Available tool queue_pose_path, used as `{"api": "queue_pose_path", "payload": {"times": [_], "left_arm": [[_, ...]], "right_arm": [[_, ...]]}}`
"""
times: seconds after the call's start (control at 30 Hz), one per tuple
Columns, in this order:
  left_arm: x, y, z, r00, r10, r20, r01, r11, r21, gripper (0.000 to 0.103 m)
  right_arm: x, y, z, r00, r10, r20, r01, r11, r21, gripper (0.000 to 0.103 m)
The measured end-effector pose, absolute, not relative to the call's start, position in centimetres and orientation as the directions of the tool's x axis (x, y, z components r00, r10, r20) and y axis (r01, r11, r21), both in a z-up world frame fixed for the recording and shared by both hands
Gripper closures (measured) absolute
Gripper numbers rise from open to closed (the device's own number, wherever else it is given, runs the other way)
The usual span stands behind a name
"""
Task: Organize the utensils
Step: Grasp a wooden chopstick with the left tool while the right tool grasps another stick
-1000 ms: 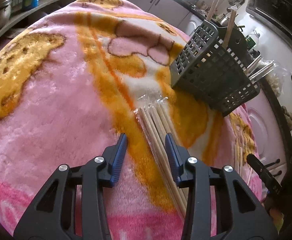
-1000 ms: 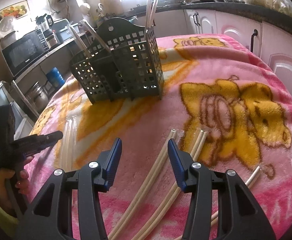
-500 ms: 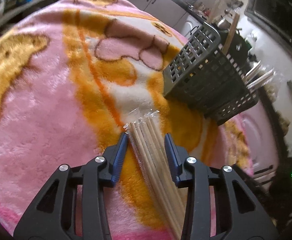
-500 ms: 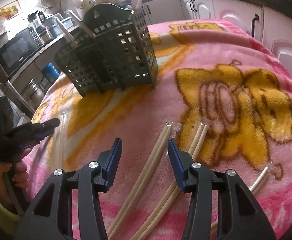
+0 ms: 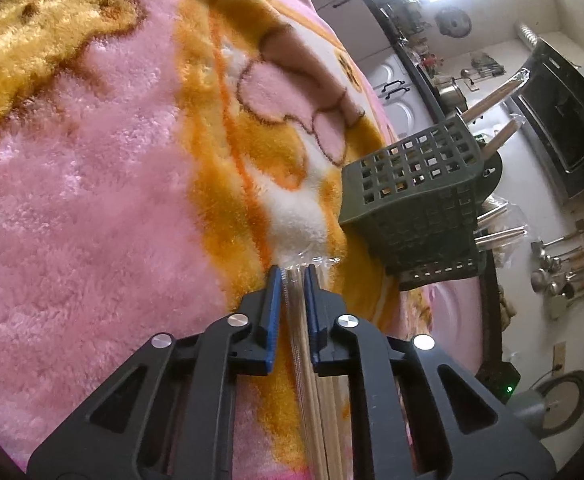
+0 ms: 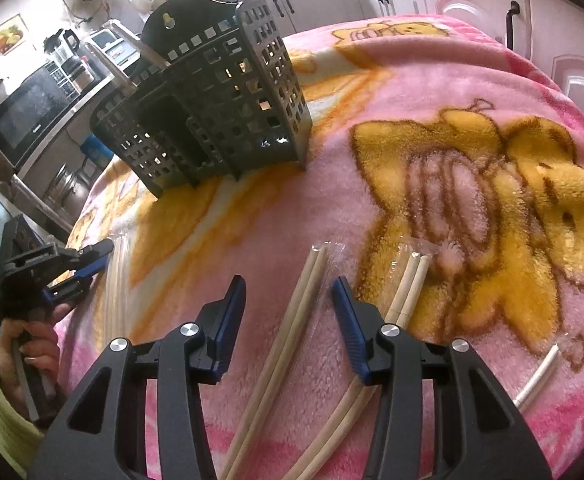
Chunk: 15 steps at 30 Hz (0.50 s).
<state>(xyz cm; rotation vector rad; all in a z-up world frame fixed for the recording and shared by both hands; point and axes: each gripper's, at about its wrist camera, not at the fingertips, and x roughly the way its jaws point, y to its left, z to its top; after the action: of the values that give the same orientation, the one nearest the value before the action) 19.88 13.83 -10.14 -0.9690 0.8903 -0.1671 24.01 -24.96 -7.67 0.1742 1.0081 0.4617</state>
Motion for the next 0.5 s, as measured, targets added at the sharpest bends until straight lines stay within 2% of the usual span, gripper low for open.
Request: {"api": "queue_pose_path", "payload": {"times": [0.23, 0.33, 0.4, 0.5], "left_arm": [[19.9, 14.6, -10.4, 0.639, -0.537, -0.551, -0.236, 0.545, -0.805, 0.100], [19.9, 14.7, -10.4, 0.633, -0.561, -0.534, -0.221, 0.530, -0.819, 0.100], [19.9, 14.7, -10.3, 0.631, -0.565, -0.532, -0.219, 0.528, -0.820, 0.100], [19.9, 14.8, -10.2, 0.627, -0.559, -0.542, -0.217, 0.544, -0.811, 0.100]], "right_arm": [[24.5, -24.7, -7.7, 0.447, 0.444, -0.777, -0.288, 0.893, 0.345, 0.060], [24.6, -24.6, -7.7, 0.447, 0.438, -0.780, -0.286, 0.896, 0.339, 0.067], [24.8, -24.4, -7.8, 0.434, 0.448, -0.781, -0.294, 0.890, 0.348, 0.084], [24.8, -23.8, -7.8, 0.423, 0.467, -0.776, -0.310, 0.880, 0.361, 0.091]]}}
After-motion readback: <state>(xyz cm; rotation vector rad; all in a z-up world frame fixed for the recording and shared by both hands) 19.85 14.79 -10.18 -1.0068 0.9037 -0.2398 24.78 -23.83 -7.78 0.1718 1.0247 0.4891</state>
